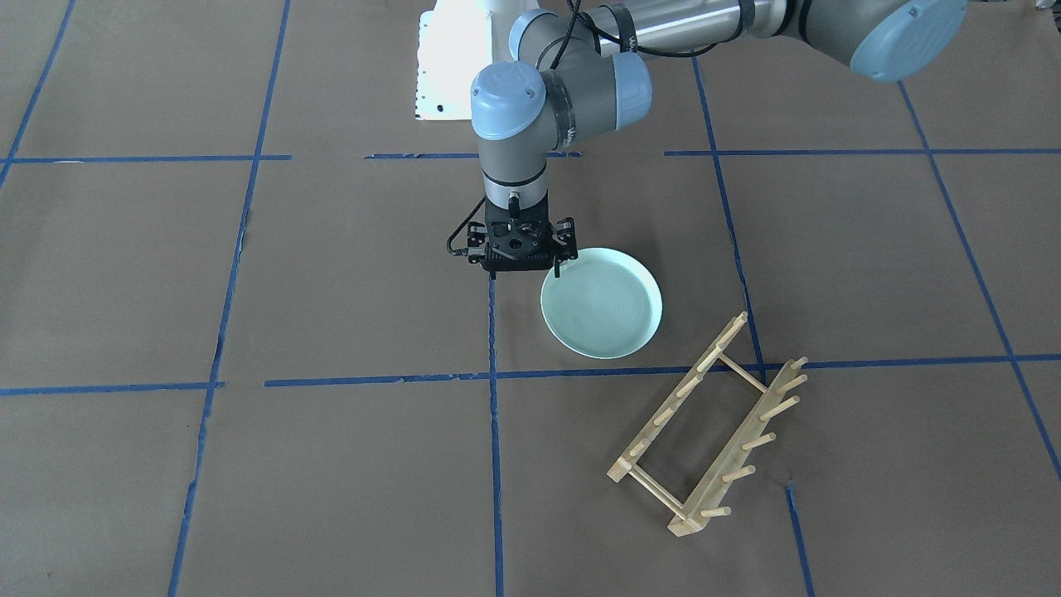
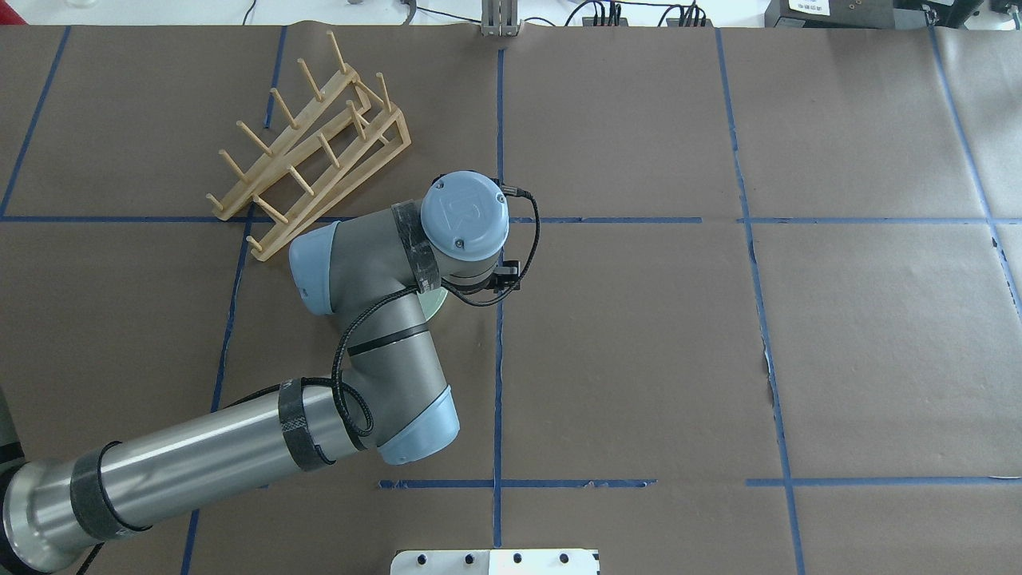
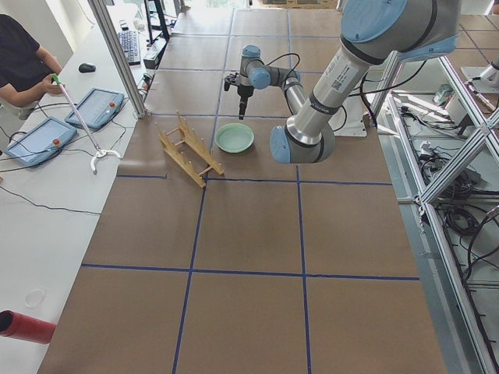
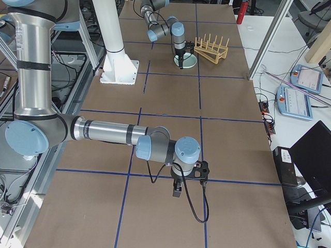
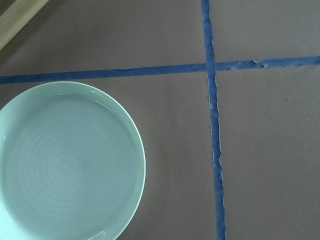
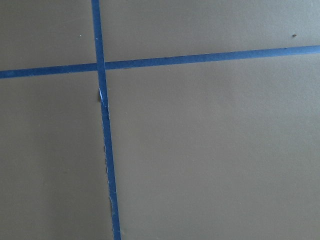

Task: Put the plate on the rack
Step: 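Lower the left gripper and close it on the plate's rim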

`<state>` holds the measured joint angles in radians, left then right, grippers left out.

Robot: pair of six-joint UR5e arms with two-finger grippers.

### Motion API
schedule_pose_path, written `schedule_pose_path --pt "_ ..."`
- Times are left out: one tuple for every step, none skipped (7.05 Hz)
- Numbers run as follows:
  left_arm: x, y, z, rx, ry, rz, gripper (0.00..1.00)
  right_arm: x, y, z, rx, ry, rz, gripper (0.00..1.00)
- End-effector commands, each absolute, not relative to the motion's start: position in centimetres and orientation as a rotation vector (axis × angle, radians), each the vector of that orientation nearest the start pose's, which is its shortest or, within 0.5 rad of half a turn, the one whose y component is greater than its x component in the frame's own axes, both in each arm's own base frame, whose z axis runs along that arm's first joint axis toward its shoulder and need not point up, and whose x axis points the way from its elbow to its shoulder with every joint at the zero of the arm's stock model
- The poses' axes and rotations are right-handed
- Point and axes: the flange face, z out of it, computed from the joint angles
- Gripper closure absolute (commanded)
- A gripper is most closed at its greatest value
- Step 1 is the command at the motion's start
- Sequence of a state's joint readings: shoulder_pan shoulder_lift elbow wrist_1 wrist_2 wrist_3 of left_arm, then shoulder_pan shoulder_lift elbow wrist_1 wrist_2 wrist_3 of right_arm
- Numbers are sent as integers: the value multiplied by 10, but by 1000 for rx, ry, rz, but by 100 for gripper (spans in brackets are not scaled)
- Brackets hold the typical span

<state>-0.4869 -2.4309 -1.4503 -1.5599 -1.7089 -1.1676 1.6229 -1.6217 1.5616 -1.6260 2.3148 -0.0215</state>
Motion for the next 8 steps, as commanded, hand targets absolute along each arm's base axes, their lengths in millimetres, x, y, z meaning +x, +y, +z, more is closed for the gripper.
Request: schedule_pose_path --pt "613 -466 208 217 717 -38 1 90 -457 695 -82 -747 71 0" --pt "615 -468 218 222 726 -38 3 90 -457 695 -82 -747 72 0" --pt "614 -467 222 222 728 -39 9 90 -457 695 -82 -747 72 0" --pt "615 -467 223 222 726 -38 13 90 -457 695 -82 -747 72 0" --pt "614 -467 227 219 723 -39 18 90 -457 695 -82 -747 72 0" --pt "614 -467 228 218 721 -40 24 90 -457 695 -82 -747 72 0" --pt "614 -467 233 216 716 -40 28 90 -457 695 -82 -747 71 0" --pt "613 -467 232 216 717 -41 29 90 -457 695 -82 -747 72 0"
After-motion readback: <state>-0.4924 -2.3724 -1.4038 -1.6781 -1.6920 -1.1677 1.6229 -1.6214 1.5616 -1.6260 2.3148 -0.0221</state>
